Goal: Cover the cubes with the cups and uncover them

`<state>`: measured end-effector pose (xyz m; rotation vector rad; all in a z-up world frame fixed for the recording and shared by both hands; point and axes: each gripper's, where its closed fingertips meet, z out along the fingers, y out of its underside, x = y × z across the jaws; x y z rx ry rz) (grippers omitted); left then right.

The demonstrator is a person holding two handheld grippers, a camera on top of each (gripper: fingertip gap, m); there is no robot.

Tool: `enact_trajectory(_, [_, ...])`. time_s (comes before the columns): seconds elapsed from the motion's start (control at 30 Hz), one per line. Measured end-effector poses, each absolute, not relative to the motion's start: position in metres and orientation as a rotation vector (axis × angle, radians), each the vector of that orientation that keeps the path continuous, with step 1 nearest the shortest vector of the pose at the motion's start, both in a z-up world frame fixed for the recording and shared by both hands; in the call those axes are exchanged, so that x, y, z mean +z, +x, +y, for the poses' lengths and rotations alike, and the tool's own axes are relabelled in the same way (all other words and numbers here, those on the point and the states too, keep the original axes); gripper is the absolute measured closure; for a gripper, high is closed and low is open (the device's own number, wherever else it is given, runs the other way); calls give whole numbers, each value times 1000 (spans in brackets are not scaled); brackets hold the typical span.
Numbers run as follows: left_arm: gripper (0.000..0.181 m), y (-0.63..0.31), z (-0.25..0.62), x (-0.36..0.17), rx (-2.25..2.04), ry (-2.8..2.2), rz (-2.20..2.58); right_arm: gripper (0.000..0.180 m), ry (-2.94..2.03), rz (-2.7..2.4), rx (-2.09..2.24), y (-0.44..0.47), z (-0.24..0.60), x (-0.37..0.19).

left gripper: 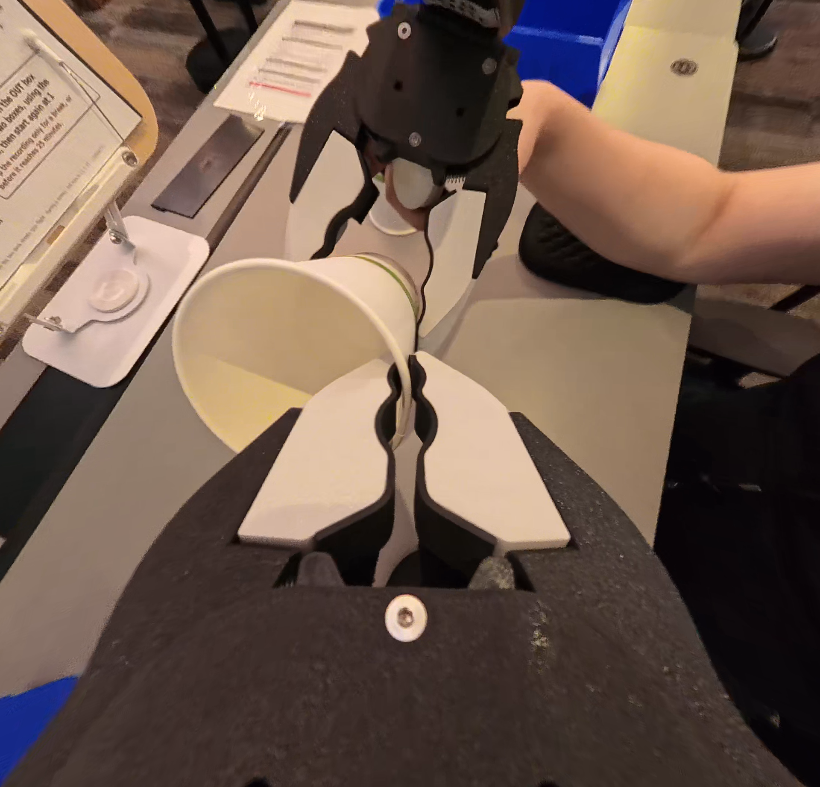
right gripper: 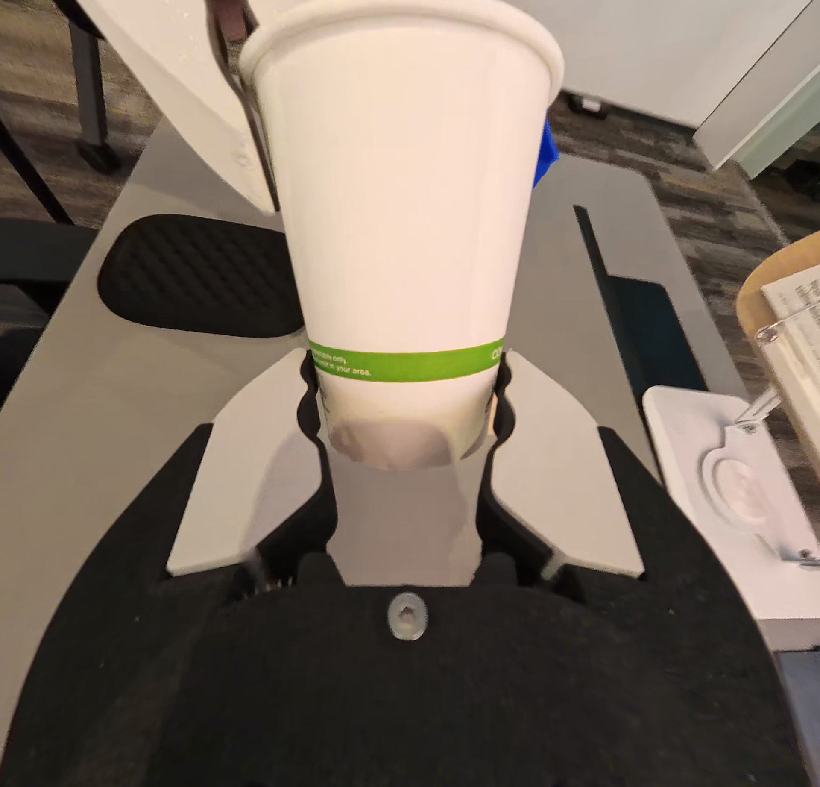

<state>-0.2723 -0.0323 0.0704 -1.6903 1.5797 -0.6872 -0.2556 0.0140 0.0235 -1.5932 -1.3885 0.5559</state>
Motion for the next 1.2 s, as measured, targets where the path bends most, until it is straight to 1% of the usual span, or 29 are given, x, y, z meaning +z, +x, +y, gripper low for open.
enact_trajectory(0.07, [181,-272,-38,77,-759,-1644,1501,102,-1477,-1354,547,-257,13,39])
enact_trajectory(0.17, [181,-278,-47,94,-853,-1509,1385,92,-1312,-1274,673,-260,2,66])
enact_trajectory(0.3, [181,-287,-64,109,-1019,-1377,1286,91,-1121,-1205,750,-259,-9,90])
enact_trajectory(0.33, [181,-289,-67,110,-1049,-1353,1267,94,-1067,-1199,765,-260,-15,96])
enact_trajectory(0.53, [181,-294,-77,117,-1267,-1279,1165,98,-936,-1207,745,-266,-37,113])
enact_trajectory(0.83, [180,-294,-80,117,-1324,-1234,1135,100,-984,-1255,708,-265,-39,113])
enact_trajectory(0.97, [174,-300,-77,120,-1301,-1221,1107,100,-996,-1288,674,-266,-41,110])
enact_trajectory(1.2, [170,-318,-73,106,-1235,-1231,1060,100,-1045,-1351,446,-266,-38,106])
